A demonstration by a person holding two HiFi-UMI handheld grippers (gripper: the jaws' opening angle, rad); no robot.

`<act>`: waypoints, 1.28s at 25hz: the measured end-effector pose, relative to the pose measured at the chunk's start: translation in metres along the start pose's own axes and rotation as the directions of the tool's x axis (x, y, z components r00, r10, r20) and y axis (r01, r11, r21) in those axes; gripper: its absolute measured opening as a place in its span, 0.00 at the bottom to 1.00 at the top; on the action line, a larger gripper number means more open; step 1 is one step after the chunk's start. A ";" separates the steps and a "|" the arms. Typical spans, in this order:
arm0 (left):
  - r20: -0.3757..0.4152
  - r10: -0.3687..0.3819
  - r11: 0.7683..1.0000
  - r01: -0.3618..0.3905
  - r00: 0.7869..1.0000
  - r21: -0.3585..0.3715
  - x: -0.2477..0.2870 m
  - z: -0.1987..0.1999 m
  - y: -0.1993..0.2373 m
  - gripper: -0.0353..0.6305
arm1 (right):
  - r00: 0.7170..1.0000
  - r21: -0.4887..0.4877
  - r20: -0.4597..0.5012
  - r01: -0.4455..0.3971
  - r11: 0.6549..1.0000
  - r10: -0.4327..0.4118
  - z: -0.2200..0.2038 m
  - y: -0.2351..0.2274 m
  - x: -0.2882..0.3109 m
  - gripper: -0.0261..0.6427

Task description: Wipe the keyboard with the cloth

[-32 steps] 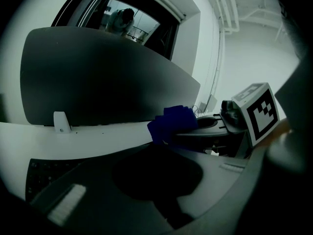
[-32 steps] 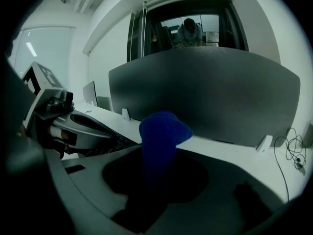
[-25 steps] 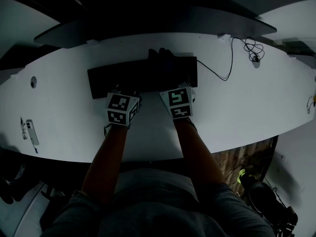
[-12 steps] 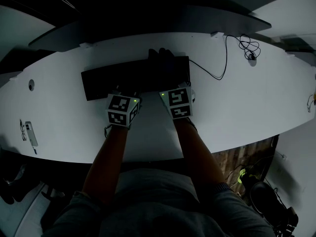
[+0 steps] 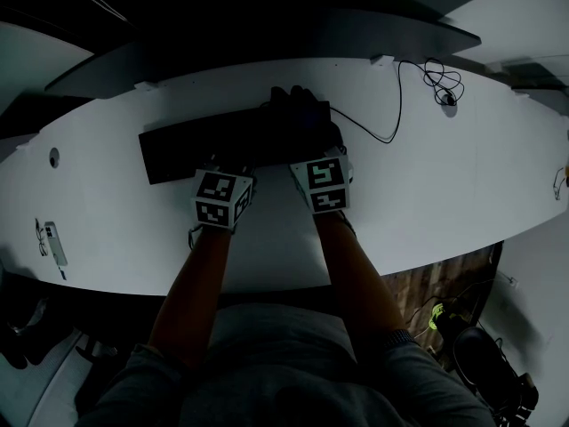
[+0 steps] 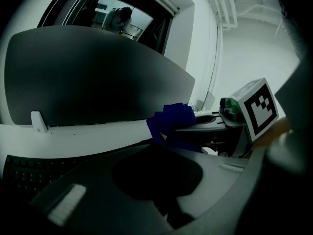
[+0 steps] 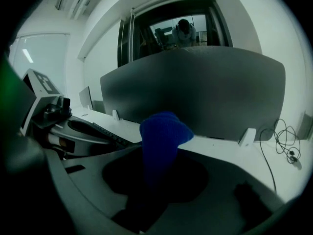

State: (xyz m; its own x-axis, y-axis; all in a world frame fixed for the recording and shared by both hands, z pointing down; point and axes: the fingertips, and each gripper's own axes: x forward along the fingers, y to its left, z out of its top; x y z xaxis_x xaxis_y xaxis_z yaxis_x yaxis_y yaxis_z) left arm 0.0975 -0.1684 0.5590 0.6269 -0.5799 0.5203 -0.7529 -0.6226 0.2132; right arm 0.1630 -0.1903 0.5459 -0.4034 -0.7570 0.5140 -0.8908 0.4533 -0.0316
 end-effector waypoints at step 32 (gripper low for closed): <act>0.040 -0.016 0.999 0.015 0.999 0.034 -0.032 0.024 -0.032 0.06 | 0.990 0.029 0.028 0.136 0.990 -0.137 0.024 -0.059 -0.062 0.22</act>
State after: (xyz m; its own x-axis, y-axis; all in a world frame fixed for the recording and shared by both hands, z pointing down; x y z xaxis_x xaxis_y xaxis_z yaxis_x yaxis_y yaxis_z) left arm 0.1062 -0.1425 0.5157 0.6467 -0.5900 0.4835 -0.7360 -0.6491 0.1924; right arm 0.2357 -0.1813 0.4955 -0.2830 -0.8248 0.4895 -0.9433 0.3317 0.0136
